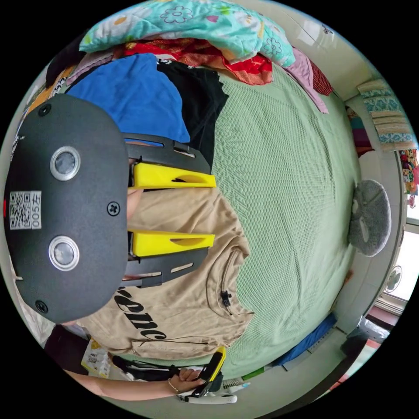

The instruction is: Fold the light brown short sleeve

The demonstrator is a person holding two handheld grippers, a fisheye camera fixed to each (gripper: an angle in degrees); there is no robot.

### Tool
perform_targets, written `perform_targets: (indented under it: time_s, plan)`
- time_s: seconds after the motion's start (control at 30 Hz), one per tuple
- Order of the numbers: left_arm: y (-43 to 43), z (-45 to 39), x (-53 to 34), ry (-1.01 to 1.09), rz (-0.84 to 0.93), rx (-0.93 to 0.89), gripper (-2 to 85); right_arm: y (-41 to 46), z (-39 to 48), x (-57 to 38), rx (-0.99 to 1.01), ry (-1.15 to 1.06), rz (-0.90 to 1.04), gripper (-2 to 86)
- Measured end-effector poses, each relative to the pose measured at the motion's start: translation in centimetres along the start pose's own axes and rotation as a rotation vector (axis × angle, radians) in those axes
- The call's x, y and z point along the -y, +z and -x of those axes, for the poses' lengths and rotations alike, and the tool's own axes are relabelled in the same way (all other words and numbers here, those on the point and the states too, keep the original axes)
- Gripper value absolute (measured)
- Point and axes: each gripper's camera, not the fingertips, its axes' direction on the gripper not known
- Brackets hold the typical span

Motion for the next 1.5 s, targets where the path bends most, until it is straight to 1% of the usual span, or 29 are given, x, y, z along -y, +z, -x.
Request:
perform_targets:
  time_s: [0.1, 0.17, 0.2, 0.23, 0.27, 0.37, 0.4, 0.43, 0.57, 0.67, 0.7, 0.73, 0.83, 0.93, 1.03, 1.17, 1.33, 1.4, 1.5]
  plan:
    - [-0.1, -0.5, 0.7, -0.013, 0.016, 0.033, 12.7, 0.6, 1.2, 0.5, -0.058, -0.03, 0.01, 7.8]
    - [-0.5, -1.1, 1.0, -0.007, 0.018, 0.04, 9.4, 0.3, 2.1, 0.4, -0.083, -0.056, -0.001, 5.9]
    - [-0.7, -1.6, 1.1, 0.021, 0.023, -0.005, 5.8, 0.2, 2.7, 0.2, -0.053, -0.083, -0.001, 2.4]
    - [-1.0, -2.1, 1.1, 0.006, 0.021, -0.015, 3.7, 0.0, 3.2, 0.0, -0.04, -0.087, 0.009, 0.1]
    - [-1.3, -2.4, 1.0, -0.002, 0.012, -0.003, 3.3, -0.1, 3.4, 0.0, -0.046, -0.076, 0.014, -0.3]
    - [-3.4, -4.1, 0.4, 0.042, -0.032, 0.106, 2.4, -1.9, 4.6, -0.7, -0.098, -0.076, -0.026, -1.1]
    - [-4.7, -4.7, 0.3, 0.061, -0.047, 0.145, 2.1, -3.3, 5.0, -0.9, -0.135, -0.075, -0.066, -1.2]
    - [-6.4, -5.1, 0.3, 0.069, -0.079, 0.167, 1.8, -5.0, 5.3, -1.0, -0.151, -0.082, -0.103, -1.3]
    - [-11.9, -5.6, 1.0, 0.037, -0.18, 0.153, 1.3, -10.3, 5.6, -0.4, -0.174, -0.052, -0.177, -1.4]
    - [-15.8, -6.6, 1.8, 0.041, -0.269, 0.226, 1.1, -13.7, 6.1, 0.7, -0.246, -0.048, -0.227, -1.4]
    - [-17.5, -7.0, 2.1, 0.033, -0.332, 0.242, 1.1, -15.3, 6.3, 1.0, -0.275, -0.045, -0.28, -1.4]
    - [-19.1, -7.2, 2.4, 0.016, -0.38, 0.235, 1.1, -16.7, 6.4, 1.5, -0.296, -0.034, -0.312, -1.4]
    - [-21.7, -7.5, 3.4, 0.016, -0.419, 0.182, 1.2, -19.6, 6.3, 2.8, -0.305, 0.005, -0.337, -1.4]
    - [-22.4, -7.7, 4.0, -0.012, -0.421, 0.177, 1.3, -21.2, 6.0, 3.3, -0.296, 0.039, -0.36, -1.4]
    - [-22.8, -7.7, 3.8, -0.035, -0.474, 0.169, 1.4, -21.6, 5.5, 2.6, -0.289, 0.074, -0.414, -1.4]
    - [-21.6, -7.1, 2.1, -0.015, -0.444, 0.124, 1.4, -19.6, 4.6, 0.8, -0.285, 0.077, -0.346, -1.5]
    - [-19.5, -5.2, -2.9, 0.017, -0.348, 0.029, 1.4, -16.5, 2.5, -5.3, -0.157, 0.093, -0.242, -1.4]
    - [-19.5, -4.6, -5.0, 0.027, -0.342, 0.002, 1.5, -16.2, 2.1, -7.7, -0.12, 0.091, -0.227, -1.3]
    - [-21.0, -3.6, -9.3, 0.034, -0.367, -0.09, 1.4, -17.6, 2.0, -11.9, -0.072, 0.066, -0.219, -1.1]
